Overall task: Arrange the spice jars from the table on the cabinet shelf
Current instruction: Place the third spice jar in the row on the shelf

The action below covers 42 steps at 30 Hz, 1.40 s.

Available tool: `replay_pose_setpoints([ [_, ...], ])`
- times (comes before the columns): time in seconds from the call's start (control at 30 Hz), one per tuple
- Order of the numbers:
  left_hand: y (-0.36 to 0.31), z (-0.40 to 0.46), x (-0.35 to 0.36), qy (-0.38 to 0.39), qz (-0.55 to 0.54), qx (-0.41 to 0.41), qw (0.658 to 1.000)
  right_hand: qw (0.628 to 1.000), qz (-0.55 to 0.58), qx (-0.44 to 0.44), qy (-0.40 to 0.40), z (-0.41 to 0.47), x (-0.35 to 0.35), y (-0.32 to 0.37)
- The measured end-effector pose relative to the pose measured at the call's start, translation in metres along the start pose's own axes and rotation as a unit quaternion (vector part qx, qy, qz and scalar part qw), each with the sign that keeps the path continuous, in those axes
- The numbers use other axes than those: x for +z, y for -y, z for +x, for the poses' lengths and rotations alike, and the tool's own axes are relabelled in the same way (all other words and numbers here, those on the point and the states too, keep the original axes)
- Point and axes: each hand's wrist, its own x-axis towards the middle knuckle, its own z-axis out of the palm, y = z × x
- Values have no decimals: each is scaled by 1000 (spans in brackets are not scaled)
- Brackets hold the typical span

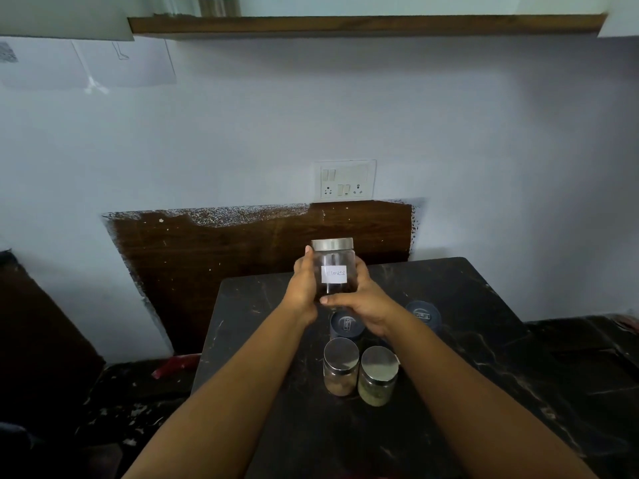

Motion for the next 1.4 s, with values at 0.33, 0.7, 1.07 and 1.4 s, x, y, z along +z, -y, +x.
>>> replay_pose_setpoints([
  [0.33,-74,-23,33,36,56,159,985,975,-148,-107,-129,15,8,97],
  [0.7,-292,-20,54,-46,206,428,879,887,-223,-361,-184,68,37,309],
  [1.07,-383,96,-17,-321,581,445,602,860,-354,-306,-206,200,55,427],
  [1.4,-379,135,-50,-331,702,459,433,863,-456,-145,-163,286,73,453],
])
